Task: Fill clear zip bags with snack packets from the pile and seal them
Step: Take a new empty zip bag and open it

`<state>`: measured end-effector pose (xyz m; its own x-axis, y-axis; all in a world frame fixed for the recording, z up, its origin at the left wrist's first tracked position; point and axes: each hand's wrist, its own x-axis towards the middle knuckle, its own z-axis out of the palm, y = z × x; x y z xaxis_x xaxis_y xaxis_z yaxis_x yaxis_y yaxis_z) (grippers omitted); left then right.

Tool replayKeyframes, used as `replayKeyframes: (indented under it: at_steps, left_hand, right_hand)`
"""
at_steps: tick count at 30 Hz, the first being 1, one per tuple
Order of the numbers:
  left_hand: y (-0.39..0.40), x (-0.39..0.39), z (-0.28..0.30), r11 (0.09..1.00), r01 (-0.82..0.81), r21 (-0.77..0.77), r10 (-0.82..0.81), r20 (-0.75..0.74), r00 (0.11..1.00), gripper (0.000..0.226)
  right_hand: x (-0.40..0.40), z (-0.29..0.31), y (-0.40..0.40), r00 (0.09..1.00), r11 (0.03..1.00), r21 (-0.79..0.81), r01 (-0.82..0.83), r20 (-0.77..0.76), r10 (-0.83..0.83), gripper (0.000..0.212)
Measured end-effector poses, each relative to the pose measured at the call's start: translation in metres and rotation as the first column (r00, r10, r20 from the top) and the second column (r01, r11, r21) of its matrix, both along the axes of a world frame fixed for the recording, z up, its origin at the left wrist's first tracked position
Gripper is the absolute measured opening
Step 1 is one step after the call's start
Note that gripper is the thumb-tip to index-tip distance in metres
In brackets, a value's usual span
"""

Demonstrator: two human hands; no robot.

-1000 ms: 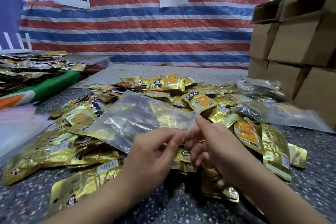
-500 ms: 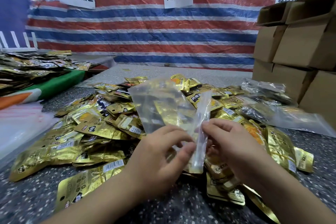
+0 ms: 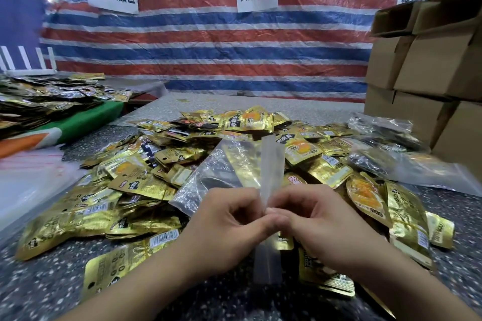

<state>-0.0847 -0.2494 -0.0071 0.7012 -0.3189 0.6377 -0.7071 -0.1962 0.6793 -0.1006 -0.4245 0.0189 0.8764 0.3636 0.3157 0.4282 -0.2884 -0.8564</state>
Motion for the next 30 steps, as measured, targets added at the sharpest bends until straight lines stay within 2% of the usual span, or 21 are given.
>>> replayKeyframes:
  at_steps: [5,7,9,14,18,20,21,24,27,30]
  left_hand:
    - [0.005,0.003,-0.002,0.996,0.019,0.086,-0.027,0.100,0.995,0.046]
    - [0.004,0.003,-0.005,0.983,-0.025,0.180,-0.014,0.207,0.978,0.047]
    - [0.002,0.003,-0.008,0.974,-0.062,0.219,0.006,0.249,0.968,0.047]
    - [0.005,0.008,-0.007,0.968,-0.146,0.204,0.103,0.210,0.972,0.042]
    - [0.002,0.003,-0.005,0.971,-0.067,0.229,0.020,0.203,0.979,0.024]
    - [0.003,0.001,-0.003,0.970,-0.046,0.238,-0.004,0.208,0.978,0.015]
    - [0.004,0.001,-0.002,0.970,-0.036,0.242,-0.015,0.208,0.978,0.014]
    - [0.005,0.001,0.000,0.964,-0.010,0.267,-0.048,0.209,0.977,0.015]
    - [0.004,0.000,0.002,0.960,0.036,0.278,-0.070,0.113,0.991,0.022]
    - [0.004,0.000,0.004,0.960,0.088,0.267,-0.088,-0.011,0.996,0.024]
  right_hand:
    - [-0.002,0.003,-0.002,0.996,0.999,0.040,-0.002,-0.093,0.006,0.012]
    - [0.000,0.000,-0.002,0.997,0.999,0.000,0.050,-0.055,-0.050,0.012]
    - [0.000,-0.002,-0.002,0.996,0.996,-0.046,0.081,-0.030,-0.083,0.012]
    - [0.000,0.001,-0.002,0.995,0.997,0.054,0.057,-0.087,-0.052,0.016]
    - [-0.002,0.004,-0.004,0.994,0.996,0.087,0.007,-0.105,0.002,0.021]
    - [-0.002,0.006,-0.004,0.994,0.996,0.088,-0.006,-0.109,0.015,0.013]
    - [-0.002,0.006,-0.004,0.993,0.995,0.098,-0.002,-0.117,0.013,0.008]
    - [-0.001,0.006,-0.003,0.984,0.988,0.153,0.022,-0.177,0.005,0.009]
    - [-0.003,0.007,-0.003,0.975,0.981,0.186,0.057,-0.222,-0.015,0.017]
    - [-0.005,0.008,-0.002,0.981,0.978,0.169,0.124,-0.168,-0.095,0.020]
